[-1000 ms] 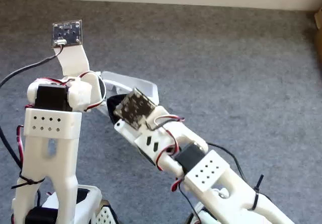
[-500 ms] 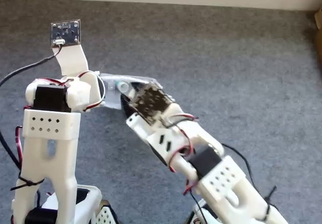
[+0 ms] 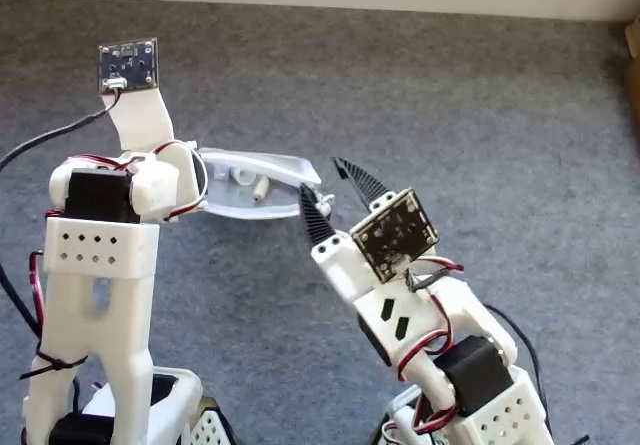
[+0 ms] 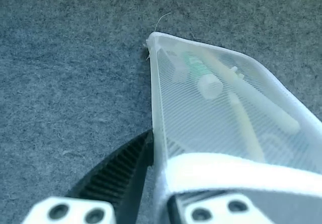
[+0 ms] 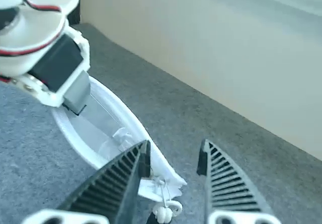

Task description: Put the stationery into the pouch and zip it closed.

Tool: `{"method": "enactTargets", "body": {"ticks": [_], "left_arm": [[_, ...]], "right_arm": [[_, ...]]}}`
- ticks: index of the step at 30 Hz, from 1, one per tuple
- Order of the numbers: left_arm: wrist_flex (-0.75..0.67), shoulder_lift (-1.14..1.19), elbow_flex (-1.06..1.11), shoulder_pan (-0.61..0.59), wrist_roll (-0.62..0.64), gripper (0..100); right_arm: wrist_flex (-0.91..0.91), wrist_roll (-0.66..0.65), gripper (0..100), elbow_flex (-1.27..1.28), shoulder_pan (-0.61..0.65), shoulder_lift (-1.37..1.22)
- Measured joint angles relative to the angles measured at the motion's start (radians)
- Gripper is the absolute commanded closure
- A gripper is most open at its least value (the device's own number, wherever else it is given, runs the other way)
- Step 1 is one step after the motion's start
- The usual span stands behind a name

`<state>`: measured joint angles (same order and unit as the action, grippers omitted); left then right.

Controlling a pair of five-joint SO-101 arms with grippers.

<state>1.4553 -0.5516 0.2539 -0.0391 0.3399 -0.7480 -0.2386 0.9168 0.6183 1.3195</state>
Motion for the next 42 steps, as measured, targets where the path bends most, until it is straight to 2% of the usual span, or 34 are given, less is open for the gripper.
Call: {"method": "enactTargets", "body": {"ticks": [11,17,22,42], "left_arm": [[0.0,-0.005,0.021,0.0,0.0,99],[0.0,-0.005,0.021,0.0,0.0,99],[0.0,-0.005,0.021,0.0,0.0,99],[0.0,-0.005,0.021,0.0,0.0,99]], "right_arm": [[-0.207,0.008,83.8,0.0,-0.017,0.009],[-0.216,0.149,66.6,0.068,-0.017,0.009],[-0.216,0.163,66.2,0.138,-0.017,0.009],[0.311,0.164,66.3,0.482,-0.017,0.009]]}}
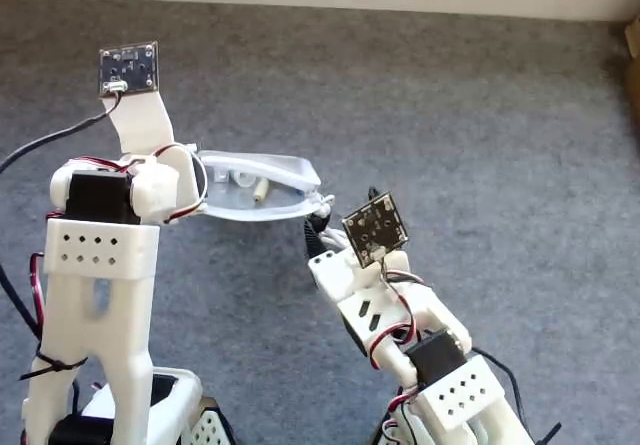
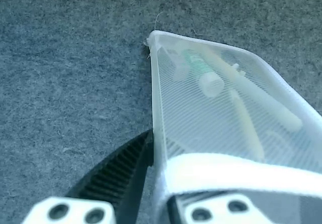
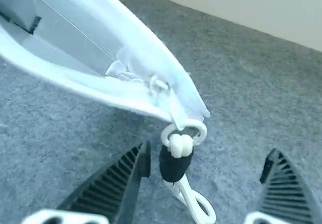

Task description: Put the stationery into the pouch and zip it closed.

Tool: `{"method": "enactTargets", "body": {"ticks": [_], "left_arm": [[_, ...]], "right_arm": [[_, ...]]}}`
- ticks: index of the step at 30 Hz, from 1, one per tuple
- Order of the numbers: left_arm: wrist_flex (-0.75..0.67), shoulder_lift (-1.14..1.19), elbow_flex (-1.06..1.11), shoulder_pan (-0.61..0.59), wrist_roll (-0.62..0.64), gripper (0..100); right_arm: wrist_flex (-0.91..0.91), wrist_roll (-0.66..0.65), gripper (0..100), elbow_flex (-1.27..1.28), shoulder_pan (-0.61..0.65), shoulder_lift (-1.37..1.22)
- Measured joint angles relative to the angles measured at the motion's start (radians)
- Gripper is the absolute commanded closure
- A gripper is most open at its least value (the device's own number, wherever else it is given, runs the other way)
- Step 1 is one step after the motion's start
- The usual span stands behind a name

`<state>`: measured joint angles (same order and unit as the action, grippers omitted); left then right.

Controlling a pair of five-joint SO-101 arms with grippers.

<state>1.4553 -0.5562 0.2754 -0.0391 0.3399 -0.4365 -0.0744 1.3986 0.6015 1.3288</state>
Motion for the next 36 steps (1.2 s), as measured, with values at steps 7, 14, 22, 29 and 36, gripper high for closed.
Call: {"method": "enactTargets", "body": {"ticks": [7,14,22,29,36], "left_arm": [[0.0,0.0,0.0,0.0,0.0,99],[0.0,0.0,0.0,0.0,-0.031,99],[0.0,0.0,0.0,0.0,-0.04,99],[0.0,0.0,0.0,-0.031,-0.04,99],[-0.041,-0.006,0.02,-0.04,-0.04,99]], "right_arm": [[0.133,0.0,66.3,0.074,0.0,0.0],[0.172,0.0,79.7,0.092,0.0,0.0],[0.173,-0.13,95.8,0.092,-0.002,0.0],[0.044,-0.232,99.4,0.094,-0.005,0.127],[-0.241,-0.334,99.4,0.092,0.012,0.381]]}}
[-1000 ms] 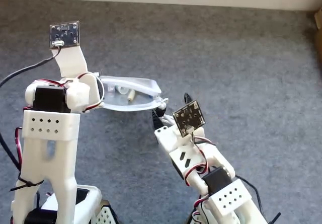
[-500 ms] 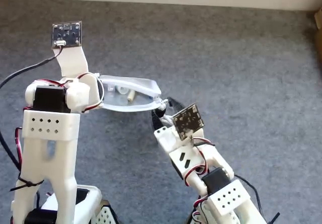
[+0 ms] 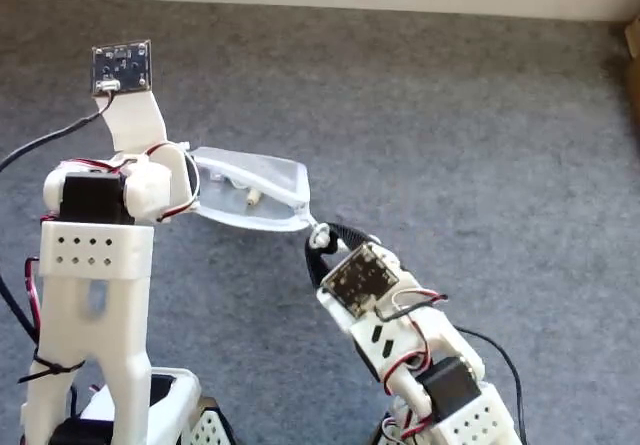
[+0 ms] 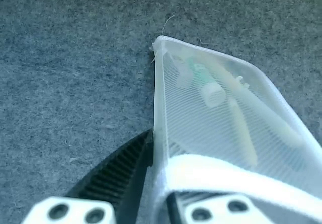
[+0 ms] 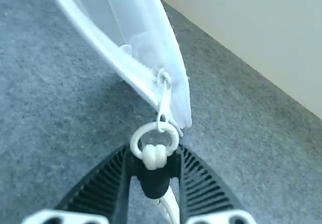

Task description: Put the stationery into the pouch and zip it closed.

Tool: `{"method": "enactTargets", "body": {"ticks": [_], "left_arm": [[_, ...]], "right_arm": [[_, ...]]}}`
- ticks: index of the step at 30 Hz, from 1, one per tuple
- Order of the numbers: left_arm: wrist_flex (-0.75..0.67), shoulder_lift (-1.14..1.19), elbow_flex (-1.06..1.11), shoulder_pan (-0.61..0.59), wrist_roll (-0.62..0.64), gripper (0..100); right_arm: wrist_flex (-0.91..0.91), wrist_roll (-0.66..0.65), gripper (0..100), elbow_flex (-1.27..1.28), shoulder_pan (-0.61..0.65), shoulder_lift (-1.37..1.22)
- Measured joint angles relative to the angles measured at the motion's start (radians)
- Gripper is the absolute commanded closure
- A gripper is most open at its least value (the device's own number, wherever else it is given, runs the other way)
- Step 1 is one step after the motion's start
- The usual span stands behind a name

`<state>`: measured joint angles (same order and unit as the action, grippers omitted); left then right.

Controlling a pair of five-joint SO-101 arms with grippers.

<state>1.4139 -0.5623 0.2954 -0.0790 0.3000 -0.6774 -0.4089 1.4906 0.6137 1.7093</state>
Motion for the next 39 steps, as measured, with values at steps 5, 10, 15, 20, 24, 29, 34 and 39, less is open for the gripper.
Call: {"method": "enactTargets", "body": {"ticks": [5,10,15,20,24,29,34,39], "left_arm": [[-0.109,-0.011,0.029,0.0,-0.009,91],[-0.193,-0.011,0.029,0.029,-0.092,78],[-0.279,-0.011,0.029,0.167,-0.163,77],[-0.368,-0.011,0.029,0.327,-0.308,77],[-0.407,-0.009,0.029,0.462,-0.434,77],[-0.43,-0.011,0.029,0.597,-0.534,77],[-0.43,-0.011,0.029,0.686,-0.611,77],[-0.43,-0.012,0.029,0.721,-0.649,78]], "right_arm": [[-0.104,-0.029,99.4,0.0,0.025,0.084],[-0.183,-0.078,99.4,-0.002,0.026,0.097],[-0.347,-0.198,99.4,-0.072,0.058,0.095],[-0.433,-0.282,99.4,-0.107,0.114,0.095],[-0.433,-0.29,99.4,-0.109,0.126,0.092],[-0.433,-0.29,99.4,-0.109,0.127,0.092],[-0.433,-0.29,99.4,-0.109,0.127,0.092],[-0.433,-0.29,99.4,-0.109,0.127,0.094]]}}
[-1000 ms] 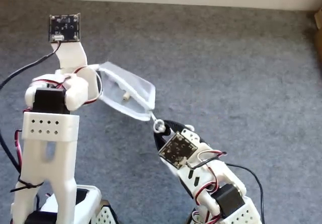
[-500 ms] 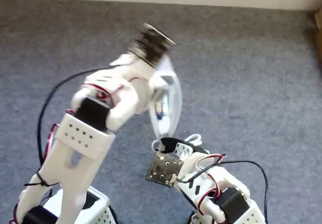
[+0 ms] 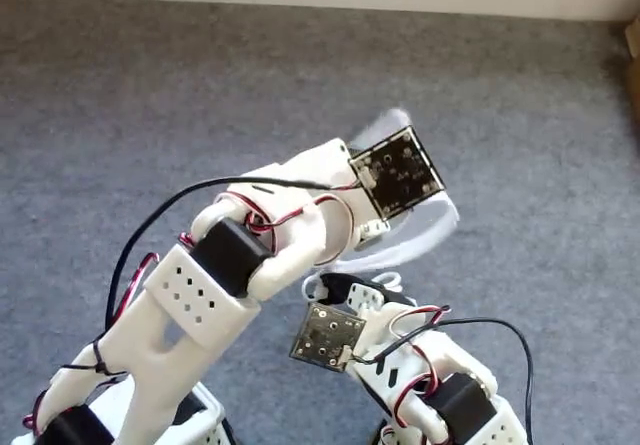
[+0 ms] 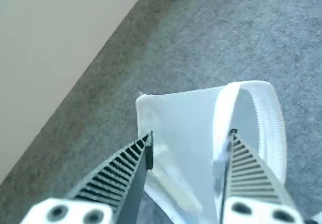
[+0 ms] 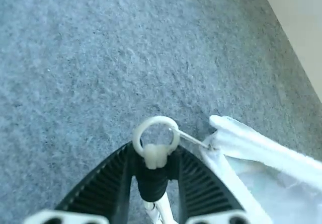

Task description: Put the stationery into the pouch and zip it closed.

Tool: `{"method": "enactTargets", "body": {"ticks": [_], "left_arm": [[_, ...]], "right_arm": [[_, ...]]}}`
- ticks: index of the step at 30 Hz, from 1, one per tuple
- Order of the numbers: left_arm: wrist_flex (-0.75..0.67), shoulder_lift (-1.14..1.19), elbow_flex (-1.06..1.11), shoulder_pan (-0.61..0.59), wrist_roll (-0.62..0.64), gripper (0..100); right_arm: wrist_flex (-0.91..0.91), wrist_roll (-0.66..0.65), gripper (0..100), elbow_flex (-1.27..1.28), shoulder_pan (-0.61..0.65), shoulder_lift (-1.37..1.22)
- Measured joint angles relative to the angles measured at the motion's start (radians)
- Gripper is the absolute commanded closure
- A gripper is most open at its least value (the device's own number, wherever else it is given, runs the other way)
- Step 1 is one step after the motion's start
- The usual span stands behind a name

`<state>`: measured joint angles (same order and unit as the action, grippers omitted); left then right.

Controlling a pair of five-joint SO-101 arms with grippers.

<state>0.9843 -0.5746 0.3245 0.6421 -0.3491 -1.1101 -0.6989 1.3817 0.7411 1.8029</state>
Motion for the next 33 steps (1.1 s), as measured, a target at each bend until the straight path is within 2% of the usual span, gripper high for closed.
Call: {"method": "enactTargets", "body": {"ticks": [9,15,18,21,27,33], "left_arm": [[0.052,-0.212,-0.014,-0.011,-0.003,77],[0.158,-0.308,-0.015,-0.16,-0.003,77],[0.216,-0.311,-0.014,-0.227,-0.006,77],[0.236,-0.327,0.044,-0.252,-0.08,77],[0.219,-0.364,0.242,-0.245,-0.216,77],[0.083,-0.405,0.427,-0.187,-0.232,75]], "right_arm": [[-0.009,0.0,99.4,0.0,-0.011,-0.002],[-0.015,0.002,99.4,-0.061,-0.092,-0.002],[-0.049,0.044,99.4,-0.135,-0.141,-0.003],[-0.051,0.083,99.4,-0.203,-0.19,0.008],[-0.051,0.132,99.4,-0.233,-0.25,0.008],[-0.051,0.137,99.4,-0.235,-0.285,0.008]]}}
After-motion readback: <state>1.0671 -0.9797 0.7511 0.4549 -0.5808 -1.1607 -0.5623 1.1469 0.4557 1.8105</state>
